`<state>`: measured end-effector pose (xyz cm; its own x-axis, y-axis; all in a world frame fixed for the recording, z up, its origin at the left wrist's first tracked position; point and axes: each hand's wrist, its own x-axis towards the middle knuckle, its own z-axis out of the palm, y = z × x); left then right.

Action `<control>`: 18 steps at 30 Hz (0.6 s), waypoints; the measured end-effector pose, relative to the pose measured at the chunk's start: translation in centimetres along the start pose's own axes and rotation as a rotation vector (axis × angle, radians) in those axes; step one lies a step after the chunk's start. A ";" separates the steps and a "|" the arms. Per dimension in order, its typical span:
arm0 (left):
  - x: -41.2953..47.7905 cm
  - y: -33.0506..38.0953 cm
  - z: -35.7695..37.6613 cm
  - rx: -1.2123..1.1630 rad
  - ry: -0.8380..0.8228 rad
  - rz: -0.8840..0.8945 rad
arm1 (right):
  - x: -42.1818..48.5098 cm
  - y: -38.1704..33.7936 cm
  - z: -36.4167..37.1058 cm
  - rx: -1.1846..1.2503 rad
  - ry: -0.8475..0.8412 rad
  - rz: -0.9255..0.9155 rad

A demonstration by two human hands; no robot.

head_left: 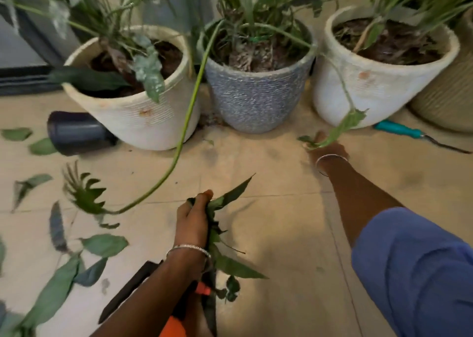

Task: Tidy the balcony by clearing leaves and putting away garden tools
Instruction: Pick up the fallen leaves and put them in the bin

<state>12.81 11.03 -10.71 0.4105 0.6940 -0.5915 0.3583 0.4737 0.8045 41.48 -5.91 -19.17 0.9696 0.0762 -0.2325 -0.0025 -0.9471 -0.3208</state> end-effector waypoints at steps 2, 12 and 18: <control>0.1 0.0 -0.1 -0.023 -0.001 -0.034 | -1.3 0.4 0.2 -0.065 0.010 -0.033; -2.4 1.6 4.4 -0.088 -0.124 -0.138 | -13.4 3.5 -2.3 1.252 -0.175 0.526; -8.0 5.0 6.8 -0.170 -0.160 -0.190 | -22.2 3.7 -10.0 1.597 -0.080 0.625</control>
<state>16.98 4.15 -2.32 0.4812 0.4962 -0.7226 0.3016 0.6803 0.6680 22.38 -14.23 -6.03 0.7132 -0.0941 -0.6946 -0.6173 0.3850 -0.6860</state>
